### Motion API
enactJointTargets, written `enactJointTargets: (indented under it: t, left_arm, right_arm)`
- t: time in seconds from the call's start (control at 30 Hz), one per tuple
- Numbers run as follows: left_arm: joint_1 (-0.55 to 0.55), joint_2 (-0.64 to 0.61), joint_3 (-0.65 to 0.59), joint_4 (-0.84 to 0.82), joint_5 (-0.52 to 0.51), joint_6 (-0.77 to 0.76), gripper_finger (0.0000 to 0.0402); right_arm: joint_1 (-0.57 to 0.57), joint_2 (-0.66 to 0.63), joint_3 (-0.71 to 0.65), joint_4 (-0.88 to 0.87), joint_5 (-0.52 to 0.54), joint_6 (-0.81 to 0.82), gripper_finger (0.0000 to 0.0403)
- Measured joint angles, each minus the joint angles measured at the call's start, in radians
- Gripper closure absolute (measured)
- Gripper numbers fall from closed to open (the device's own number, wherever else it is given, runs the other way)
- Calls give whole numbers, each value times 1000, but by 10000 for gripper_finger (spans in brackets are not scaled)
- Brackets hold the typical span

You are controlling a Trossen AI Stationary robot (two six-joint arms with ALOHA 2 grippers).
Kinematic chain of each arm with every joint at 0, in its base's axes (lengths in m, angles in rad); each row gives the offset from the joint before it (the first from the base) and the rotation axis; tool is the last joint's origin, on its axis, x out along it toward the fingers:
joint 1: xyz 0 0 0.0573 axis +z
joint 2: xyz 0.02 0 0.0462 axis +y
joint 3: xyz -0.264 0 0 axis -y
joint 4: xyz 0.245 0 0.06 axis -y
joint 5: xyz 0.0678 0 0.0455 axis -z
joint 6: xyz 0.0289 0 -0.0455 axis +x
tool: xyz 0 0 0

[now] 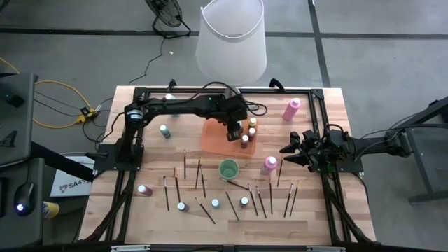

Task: Pick & Place Paint Supplies
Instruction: Put the small white paint bottle into the orange bin

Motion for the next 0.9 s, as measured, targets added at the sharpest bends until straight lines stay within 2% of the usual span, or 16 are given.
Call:
enactJointTargets:
  t: [0.9]
  left_arm:
    - [-6,31,9,-7,28,243,281]
  right_arm:
    - [0,0,0,-1,0,0,215]
